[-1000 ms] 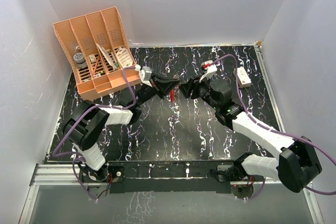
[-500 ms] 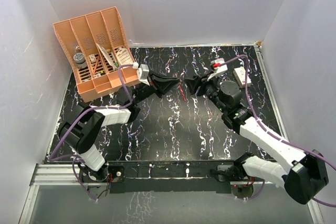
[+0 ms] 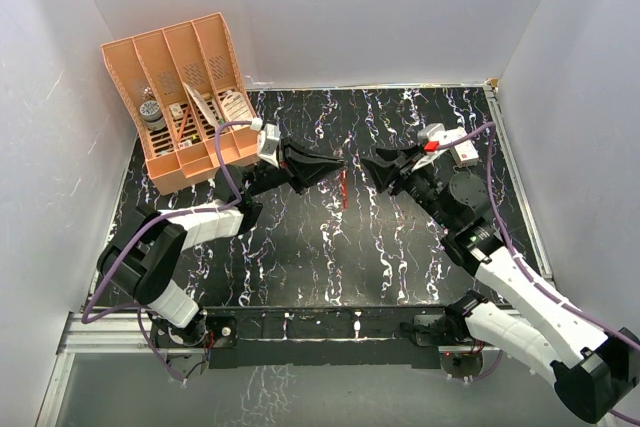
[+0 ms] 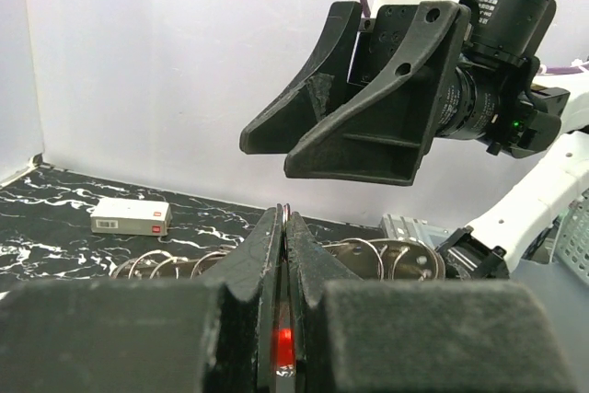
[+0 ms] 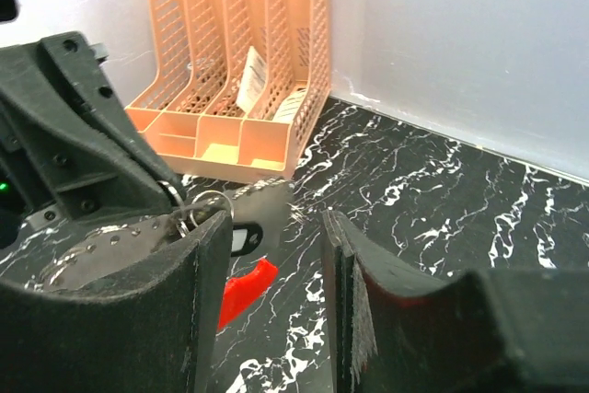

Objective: Put the keys on the keyring

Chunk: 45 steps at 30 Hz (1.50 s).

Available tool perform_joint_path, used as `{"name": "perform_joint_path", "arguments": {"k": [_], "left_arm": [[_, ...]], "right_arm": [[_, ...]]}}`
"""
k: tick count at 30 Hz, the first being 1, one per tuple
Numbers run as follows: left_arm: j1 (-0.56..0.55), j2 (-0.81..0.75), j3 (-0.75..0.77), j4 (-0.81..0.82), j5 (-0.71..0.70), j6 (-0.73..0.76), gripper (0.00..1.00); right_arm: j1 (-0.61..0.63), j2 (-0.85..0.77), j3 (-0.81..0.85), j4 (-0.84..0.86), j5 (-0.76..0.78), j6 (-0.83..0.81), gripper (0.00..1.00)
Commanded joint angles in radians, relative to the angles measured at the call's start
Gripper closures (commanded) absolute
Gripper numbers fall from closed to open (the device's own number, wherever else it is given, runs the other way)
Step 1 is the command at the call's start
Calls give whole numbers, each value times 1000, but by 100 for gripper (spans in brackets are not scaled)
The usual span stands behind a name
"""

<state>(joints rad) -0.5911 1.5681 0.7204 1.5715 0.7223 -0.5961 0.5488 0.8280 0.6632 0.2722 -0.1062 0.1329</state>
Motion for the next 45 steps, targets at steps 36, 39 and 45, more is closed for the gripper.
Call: {"name": "perform_joint_path", "arguments": {"k": [36,39,45], "left_arm": [[5,-43,58,216,136,-121,100],[5,-35,70,216,151,-133,100],[4,-15,93,216,186,-160,100]], "right_arm": [[-1,36,25,93,-359,-52,69],[-1,42,26,102,-364,-50,69],[-1,50,31,105,-377,-57,69]]}}
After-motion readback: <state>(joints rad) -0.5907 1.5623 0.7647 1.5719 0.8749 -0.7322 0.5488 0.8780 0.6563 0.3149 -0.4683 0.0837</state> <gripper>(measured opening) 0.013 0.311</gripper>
